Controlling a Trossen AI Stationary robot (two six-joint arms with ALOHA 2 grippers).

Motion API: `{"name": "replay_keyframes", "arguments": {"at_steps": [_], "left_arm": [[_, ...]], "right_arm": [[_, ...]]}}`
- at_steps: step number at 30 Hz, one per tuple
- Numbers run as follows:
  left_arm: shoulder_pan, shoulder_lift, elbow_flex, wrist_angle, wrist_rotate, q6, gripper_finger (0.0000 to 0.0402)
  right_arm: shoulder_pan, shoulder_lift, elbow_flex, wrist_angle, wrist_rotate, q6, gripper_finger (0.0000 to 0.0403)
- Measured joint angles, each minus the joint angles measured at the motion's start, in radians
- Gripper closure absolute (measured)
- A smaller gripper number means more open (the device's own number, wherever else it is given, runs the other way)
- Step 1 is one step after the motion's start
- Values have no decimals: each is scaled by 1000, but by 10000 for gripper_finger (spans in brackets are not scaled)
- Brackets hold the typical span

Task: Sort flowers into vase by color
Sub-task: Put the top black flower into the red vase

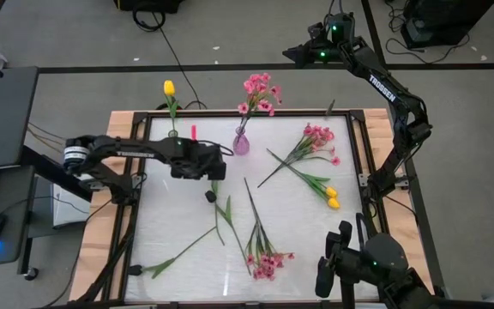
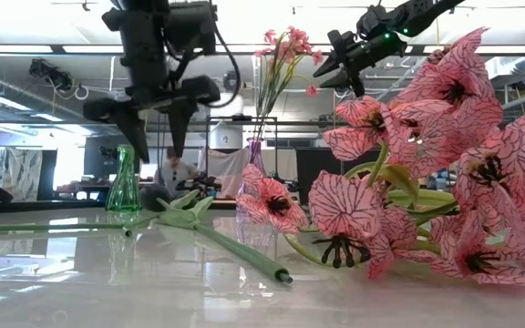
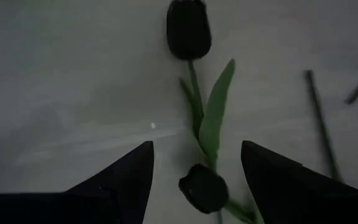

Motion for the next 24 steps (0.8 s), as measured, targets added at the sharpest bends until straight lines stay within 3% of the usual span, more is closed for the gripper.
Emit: {"name": "replay_keyframes", "arguments": {"at_steps": [24], "left_arm": [[3,195,0,125,4,-14,154]], "right_arm": [[0,0,0,0,0,0,207]]}}
